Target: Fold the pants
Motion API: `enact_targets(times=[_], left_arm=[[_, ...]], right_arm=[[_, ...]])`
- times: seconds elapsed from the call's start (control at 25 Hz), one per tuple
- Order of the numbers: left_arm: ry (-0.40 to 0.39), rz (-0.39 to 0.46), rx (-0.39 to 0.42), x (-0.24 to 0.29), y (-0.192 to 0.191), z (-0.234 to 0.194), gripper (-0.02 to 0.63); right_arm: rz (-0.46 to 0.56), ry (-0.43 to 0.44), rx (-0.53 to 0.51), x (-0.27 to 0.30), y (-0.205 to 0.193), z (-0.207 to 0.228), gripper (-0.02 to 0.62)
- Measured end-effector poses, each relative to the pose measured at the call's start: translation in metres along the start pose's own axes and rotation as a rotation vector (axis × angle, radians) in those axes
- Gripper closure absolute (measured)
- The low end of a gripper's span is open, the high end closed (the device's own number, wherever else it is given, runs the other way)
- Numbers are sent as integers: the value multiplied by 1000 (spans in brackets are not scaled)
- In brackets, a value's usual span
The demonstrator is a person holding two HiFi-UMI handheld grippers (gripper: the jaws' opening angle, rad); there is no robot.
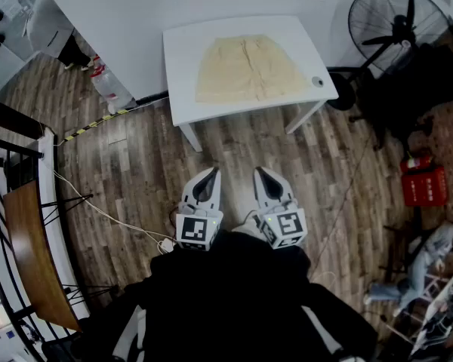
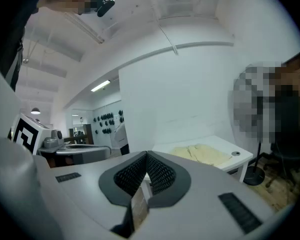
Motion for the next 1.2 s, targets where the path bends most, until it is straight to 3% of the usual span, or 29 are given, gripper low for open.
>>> enact_targets(times=[0.24, 0.8, 1.2], left_arm=[[4, -15, 23, 9, 4, 24, 604], [103, -41, 38, 31, 29, 90, 604], [85, -78, 54, 49, 27, 115, 604]], right_arm=[[25, 26, 67, -11, 7, 20, 591], [40, 124, 92, -47, 29, 84, 591], [16, 105, 125, -59, 27, 114, 591]])
Point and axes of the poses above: the fingertips, and each gripper's own axes: x forward along the fingers, z to its right, y out of its top, the point moved 1 cm from there along -x, backward along the fingers, and after that the axes turned 15 degrees about x, right-handed, at the moved point
